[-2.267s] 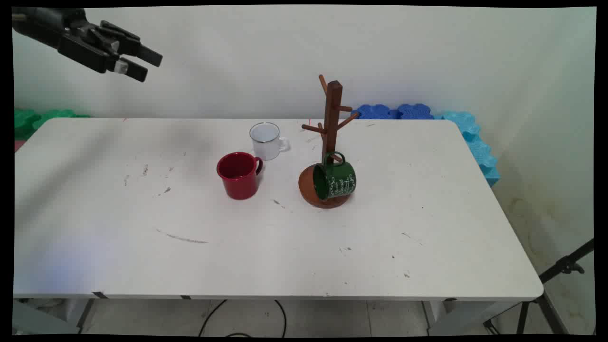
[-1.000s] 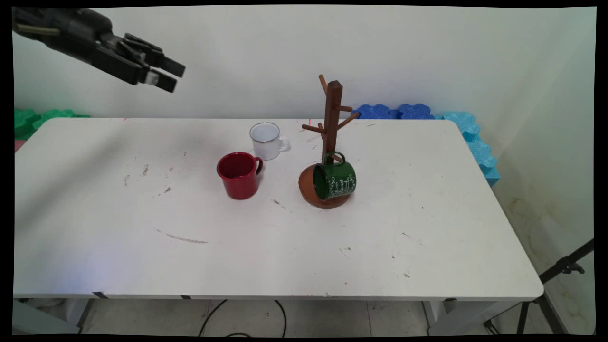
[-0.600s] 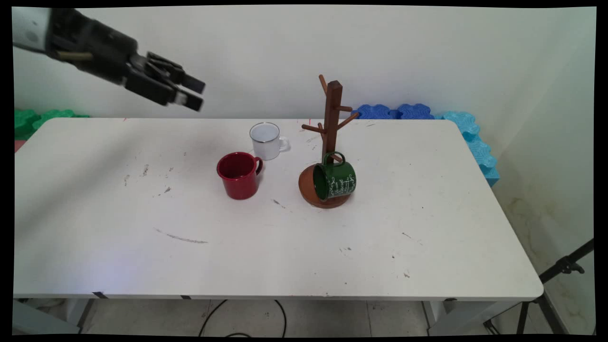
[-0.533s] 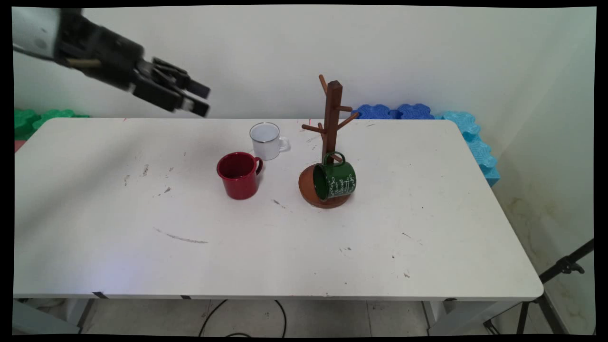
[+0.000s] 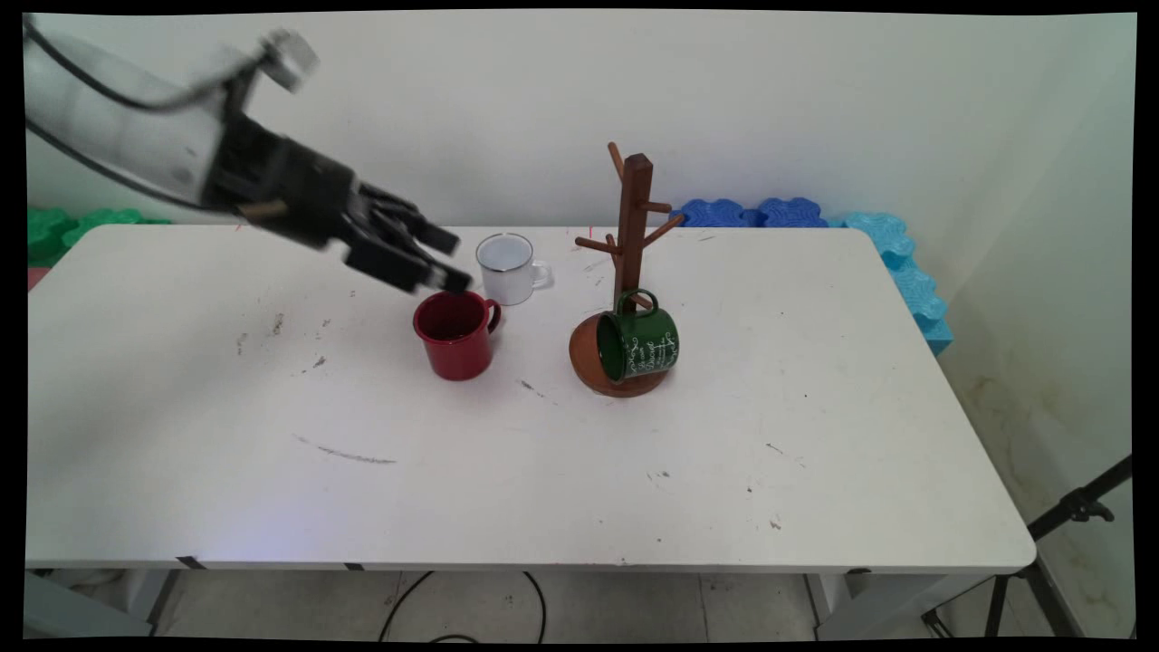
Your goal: Pick up the green mug from the rack
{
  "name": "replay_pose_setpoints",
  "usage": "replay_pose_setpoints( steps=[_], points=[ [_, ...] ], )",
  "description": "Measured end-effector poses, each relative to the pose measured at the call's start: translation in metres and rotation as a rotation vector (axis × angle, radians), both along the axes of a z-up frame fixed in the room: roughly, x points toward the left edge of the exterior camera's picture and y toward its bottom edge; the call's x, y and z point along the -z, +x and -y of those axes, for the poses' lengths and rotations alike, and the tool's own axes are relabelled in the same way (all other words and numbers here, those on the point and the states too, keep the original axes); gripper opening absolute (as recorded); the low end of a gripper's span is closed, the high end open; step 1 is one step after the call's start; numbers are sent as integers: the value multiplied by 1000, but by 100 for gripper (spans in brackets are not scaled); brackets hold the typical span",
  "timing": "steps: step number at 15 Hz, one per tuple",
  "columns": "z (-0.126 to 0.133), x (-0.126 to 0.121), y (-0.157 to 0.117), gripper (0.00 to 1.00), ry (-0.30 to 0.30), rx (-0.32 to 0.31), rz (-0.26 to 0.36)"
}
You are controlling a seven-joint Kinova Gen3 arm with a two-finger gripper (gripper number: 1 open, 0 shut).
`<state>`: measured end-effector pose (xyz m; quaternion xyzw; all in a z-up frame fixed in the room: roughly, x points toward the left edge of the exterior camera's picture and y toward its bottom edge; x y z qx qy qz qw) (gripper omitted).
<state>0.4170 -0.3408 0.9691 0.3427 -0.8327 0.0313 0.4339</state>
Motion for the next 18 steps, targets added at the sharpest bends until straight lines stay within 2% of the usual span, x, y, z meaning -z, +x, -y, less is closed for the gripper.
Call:
replay_pose_setpoints(
  steps=[3, 6, 10, 18],
  points=[
    [-5, 27, -35, 100, 13, -16, 10],
    [-4, 47, -55, 100, 22, -33, 13],
    [-3, 85, -83, 100, 41, -76, 10],
    [0, 141, -111, 100, 59, -162, -27]
  ],
)
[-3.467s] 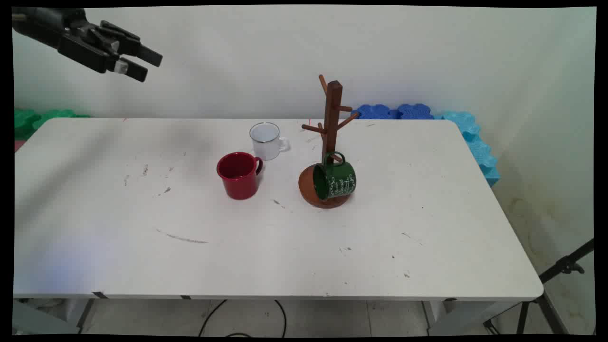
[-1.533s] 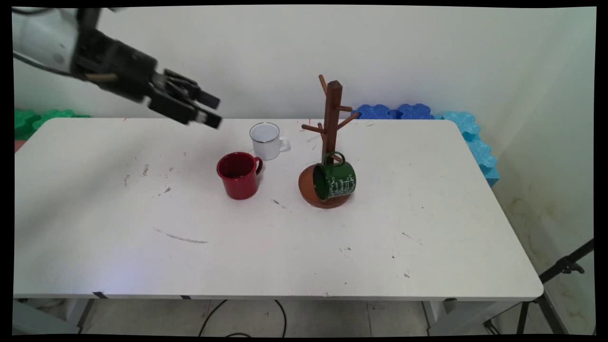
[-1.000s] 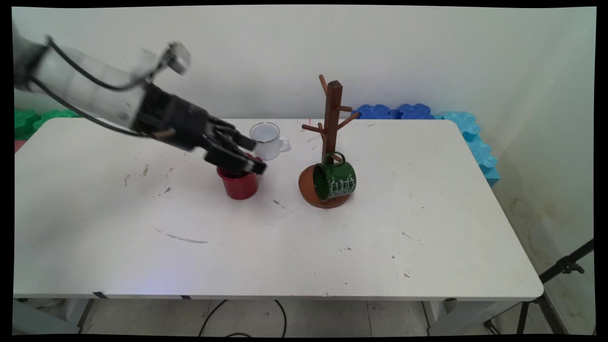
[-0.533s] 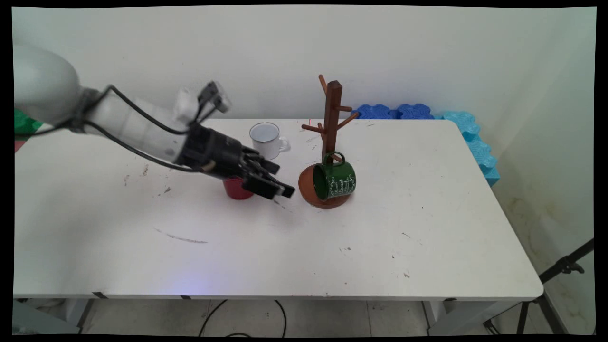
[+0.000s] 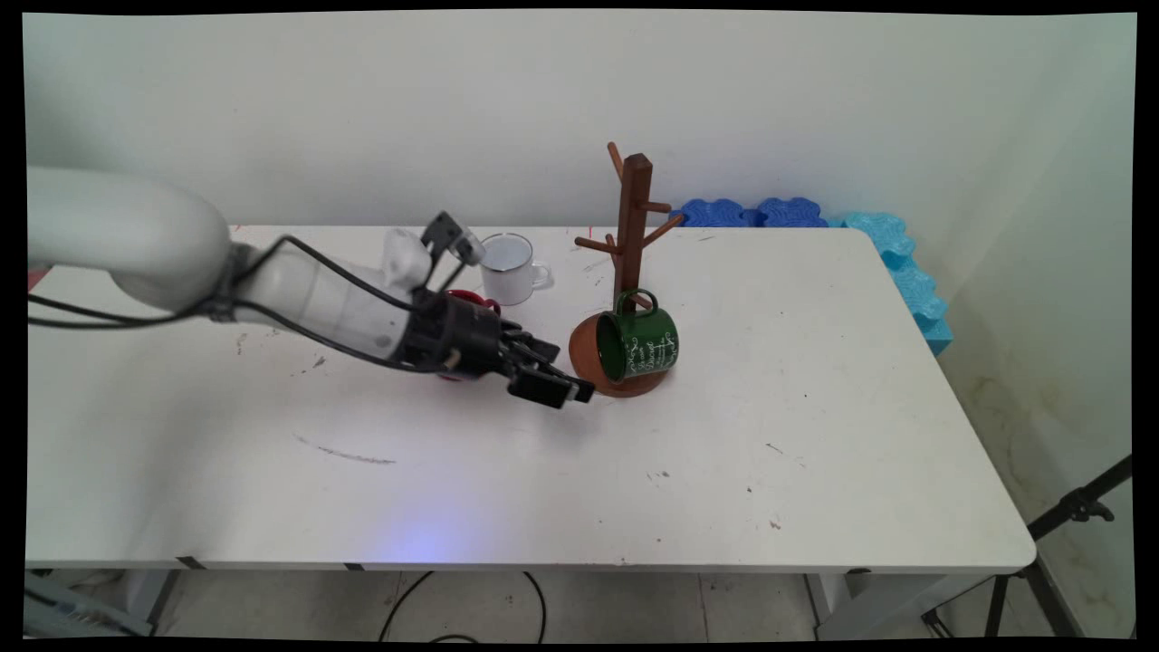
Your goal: Pick up the green mug from the rack
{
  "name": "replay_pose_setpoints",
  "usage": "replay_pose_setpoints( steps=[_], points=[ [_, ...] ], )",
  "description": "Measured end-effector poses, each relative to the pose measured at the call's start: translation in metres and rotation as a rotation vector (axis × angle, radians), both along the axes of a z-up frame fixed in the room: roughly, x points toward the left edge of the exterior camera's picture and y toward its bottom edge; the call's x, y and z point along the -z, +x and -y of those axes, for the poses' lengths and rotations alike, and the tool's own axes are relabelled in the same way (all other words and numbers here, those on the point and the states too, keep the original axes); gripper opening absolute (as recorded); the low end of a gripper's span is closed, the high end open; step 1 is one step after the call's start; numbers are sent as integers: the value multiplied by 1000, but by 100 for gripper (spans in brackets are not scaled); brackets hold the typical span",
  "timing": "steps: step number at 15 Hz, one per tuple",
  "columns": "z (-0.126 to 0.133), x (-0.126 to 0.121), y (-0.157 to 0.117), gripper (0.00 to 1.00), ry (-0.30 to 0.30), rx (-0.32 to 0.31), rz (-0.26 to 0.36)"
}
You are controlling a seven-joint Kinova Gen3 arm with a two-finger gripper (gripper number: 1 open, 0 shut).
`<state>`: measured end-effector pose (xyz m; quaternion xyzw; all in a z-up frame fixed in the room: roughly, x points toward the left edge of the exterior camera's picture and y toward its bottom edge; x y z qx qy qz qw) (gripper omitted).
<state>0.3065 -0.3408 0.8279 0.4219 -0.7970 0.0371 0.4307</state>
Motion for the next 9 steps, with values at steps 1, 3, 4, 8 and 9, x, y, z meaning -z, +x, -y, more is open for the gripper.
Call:
replay_pose_setpoints(
  steps=[1, 3, 4, 8, 9],
  points=[
    [1, 7, -4, 100, -1, -15, -13],
    [4, 18, -10, 100, -17, -45, -38],
    [5, 23, -13, 100, -27, -61, -50],
    [8, 35, -20, 100, -57, -95, -84],
    [8, 38, -22, 100, -65, -103, -93]
  ],
)
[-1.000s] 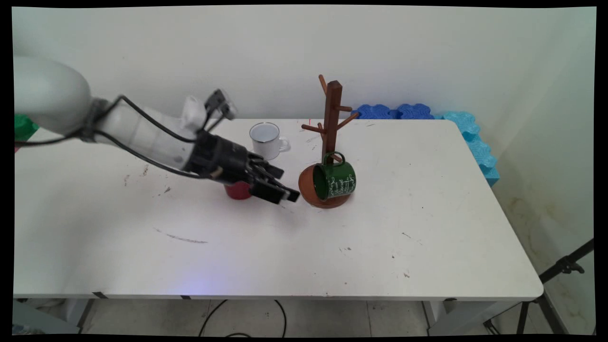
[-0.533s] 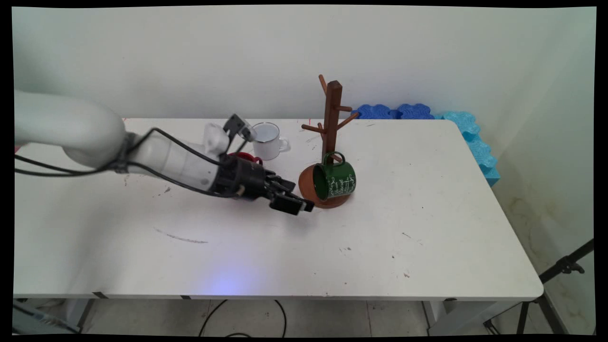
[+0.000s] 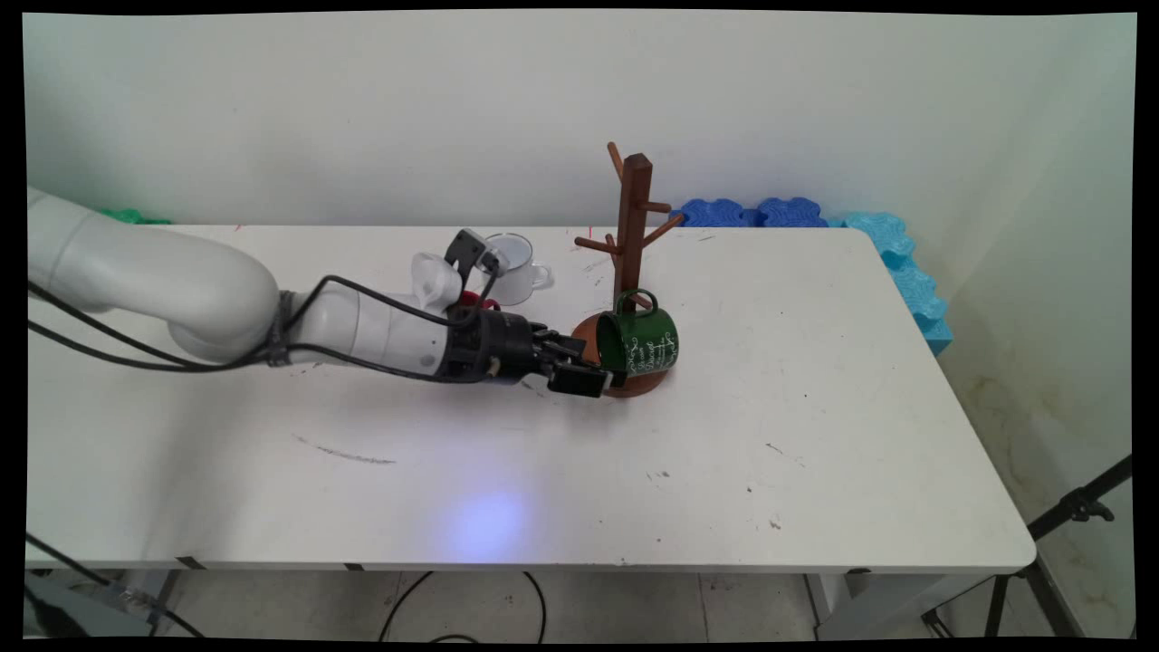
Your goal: Pick up the green mug from the rack
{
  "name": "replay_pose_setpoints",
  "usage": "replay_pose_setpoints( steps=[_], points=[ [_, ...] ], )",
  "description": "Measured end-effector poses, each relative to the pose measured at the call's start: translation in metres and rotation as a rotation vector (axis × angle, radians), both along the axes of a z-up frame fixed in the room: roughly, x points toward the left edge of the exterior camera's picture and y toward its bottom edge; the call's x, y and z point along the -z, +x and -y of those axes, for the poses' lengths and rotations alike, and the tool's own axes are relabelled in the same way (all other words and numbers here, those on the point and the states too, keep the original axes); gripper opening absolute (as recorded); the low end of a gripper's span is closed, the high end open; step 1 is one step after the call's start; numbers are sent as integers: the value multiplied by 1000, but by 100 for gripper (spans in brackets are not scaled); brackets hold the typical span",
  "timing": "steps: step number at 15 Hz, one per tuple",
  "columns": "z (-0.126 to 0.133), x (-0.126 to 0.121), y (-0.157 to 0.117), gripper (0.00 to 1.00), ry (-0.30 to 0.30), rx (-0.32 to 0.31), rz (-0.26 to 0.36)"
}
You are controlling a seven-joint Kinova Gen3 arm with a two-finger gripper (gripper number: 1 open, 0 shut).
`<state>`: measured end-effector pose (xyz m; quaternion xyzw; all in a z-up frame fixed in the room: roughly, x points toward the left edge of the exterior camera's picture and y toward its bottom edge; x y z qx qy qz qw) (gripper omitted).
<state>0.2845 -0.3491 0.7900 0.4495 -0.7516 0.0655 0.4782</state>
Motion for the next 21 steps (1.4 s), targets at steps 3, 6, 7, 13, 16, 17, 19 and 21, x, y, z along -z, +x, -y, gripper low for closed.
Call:
replay_pose_setpoints(
  steps=[3, 6, 7, 13, 16, 17, 19, 21],
  points=[
    [1, 9, -8, 100, -27, -20, -31],
    [4, 18, -17, 100, -49, -32, -52],
    [5, 20, -18, 100, -53, -34, -54],
    [8, 35, -31, 100, -71, -41, -73],
    [11, 41, -35, 0, -80, -51, -82],
    [11, 42, -36, 0, -82, -54, -84],
    [13, 44, -37, 0, -88, -58, -88],
    [13, 46, -38, 0, -92, -60, -91]
  ],
)
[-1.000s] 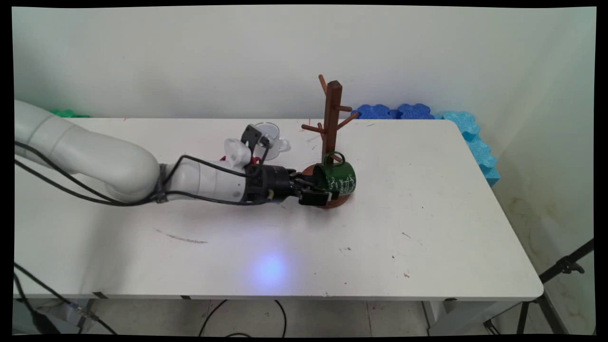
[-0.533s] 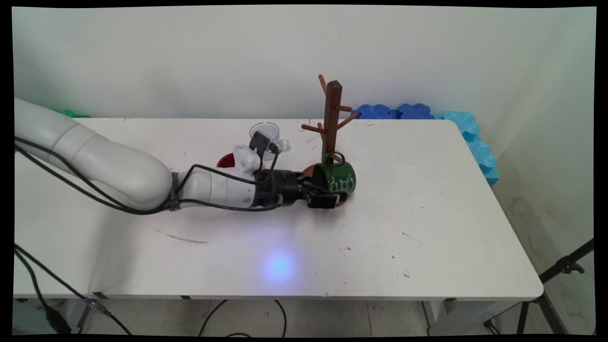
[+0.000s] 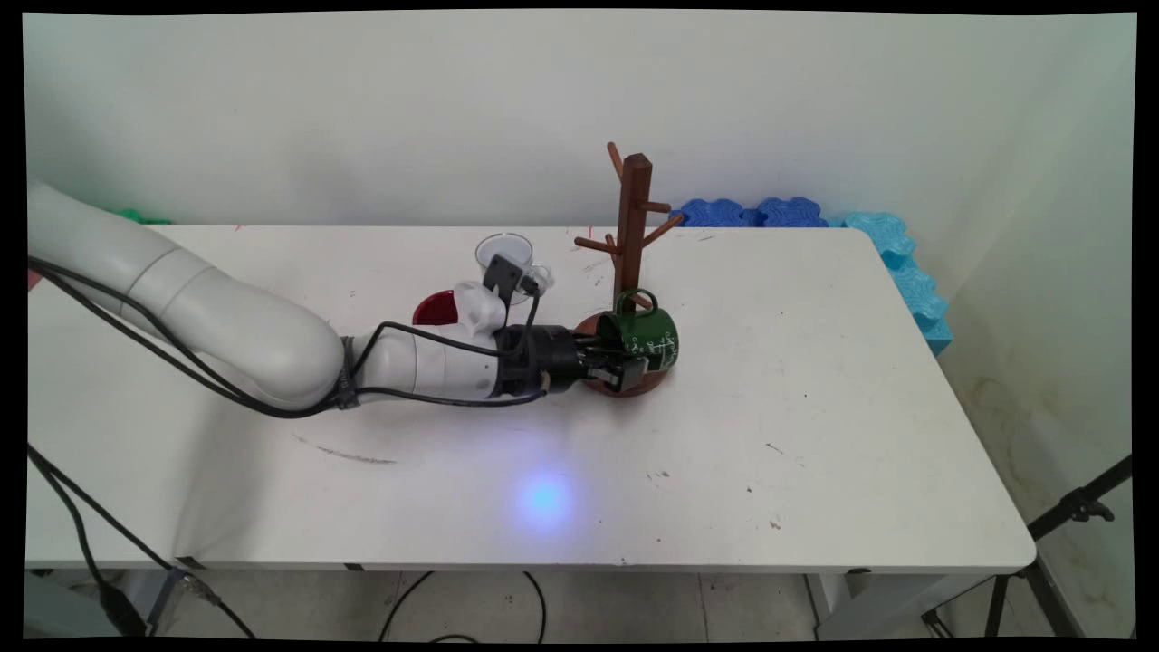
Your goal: Pick up the green mug from the rack, then place the picked object on the table
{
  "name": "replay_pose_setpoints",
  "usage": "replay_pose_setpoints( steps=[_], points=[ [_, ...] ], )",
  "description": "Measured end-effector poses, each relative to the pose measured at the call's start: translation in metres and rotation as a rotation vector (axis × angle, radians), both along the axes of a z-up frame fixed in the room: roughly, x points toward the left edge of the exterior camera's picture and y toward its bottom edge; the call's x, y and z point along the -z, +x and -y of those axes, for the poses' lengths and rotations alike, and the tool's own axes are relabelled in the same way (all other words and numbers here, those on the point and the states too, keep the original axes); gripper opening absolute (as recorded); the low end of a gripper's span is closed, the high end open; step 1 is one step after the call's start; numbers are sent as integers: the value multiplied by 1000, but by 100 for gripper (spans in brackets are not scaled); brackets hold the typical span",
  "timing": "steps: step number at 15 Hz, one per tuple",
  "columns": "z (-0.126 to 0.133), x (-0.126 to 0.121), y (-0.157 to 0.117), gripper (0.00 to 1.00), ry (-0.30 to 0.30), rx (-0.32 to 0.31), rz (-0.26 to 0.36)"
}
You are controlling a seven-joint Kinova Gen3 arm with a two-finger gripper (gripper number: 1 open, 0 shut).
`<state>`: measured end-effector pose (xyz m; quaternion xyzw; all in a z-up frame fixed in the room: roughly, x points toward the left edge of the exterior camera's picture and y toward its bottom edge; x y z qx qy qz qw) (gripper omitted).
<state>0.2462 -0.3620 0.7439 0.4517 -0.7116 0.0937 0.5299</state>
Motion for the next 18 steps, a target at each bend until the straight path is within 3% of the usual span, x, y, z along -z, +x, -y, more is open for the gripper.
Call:
replay_pose_setpoints(
  steps=[9, 18],
  points=[
    [-7, -2, 2, 0, -19, 19, -19],
    [-34, -25, 11, 0, -73, 121, -68]
  ],
)
